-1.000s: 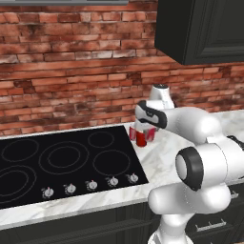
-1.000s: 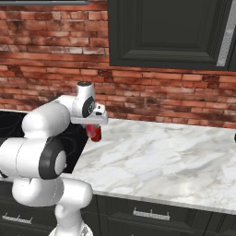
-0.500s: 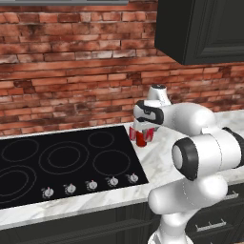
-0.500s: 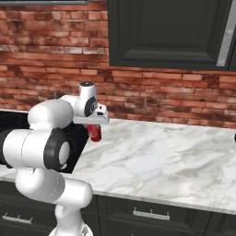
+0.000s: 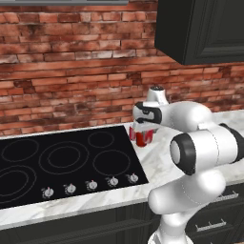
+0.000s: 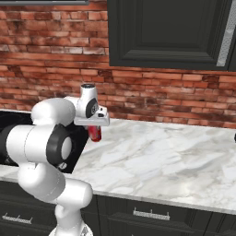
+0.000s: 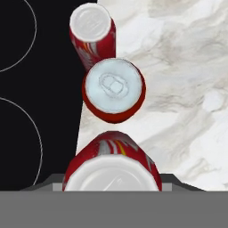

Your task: Four empty soda cans are scattered around the kitchen. Gather all the cans and cluster them next to the stove for recycling.

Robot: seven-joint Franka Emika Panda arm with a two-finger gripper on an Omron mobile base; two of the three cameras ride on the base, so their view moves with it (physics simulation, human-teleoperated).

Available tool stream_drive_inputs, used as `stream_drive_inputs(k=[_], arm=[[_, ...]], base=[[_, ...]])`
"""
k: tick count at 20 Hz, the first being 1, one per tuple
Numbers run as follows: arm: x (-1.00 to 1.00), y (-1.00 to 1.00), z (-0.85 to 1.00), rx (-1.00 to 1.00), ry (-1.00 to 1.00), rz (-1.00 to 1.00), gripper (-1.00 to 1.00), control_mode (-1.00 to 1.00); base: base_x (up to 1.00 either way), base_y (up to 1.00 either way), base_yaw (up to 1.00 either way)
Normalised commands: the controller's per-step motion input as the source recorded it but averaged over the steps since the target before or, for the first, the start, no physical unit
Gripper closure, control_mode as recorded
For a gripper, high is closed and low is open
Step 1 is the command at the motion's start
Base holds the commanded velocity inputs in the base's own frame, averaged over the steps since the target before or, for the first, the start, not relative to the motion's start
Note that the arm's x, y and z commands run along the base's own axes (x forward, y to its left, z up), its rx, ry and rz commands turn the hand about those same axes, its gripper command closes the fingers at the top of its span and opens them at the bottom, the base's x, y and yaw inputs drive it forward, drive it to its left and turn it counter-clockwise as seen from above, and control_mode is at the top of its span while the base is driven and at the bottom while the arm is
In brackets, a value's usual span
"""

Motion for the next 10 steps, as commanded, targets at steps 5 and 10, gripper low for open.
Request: stream_drive_inputs(k=[5, 10], arm=[[0.0, 0.0, -0.12, 0.0, 0.01, 0.0, 1.0, -1.0], [0.0, 0.0, -0.06, 0.0, 0.01, 0.0, 1.0, -1.0]], base=[[0.0, 0.0, 0.0], [0.0, 0.0, 0.0]])
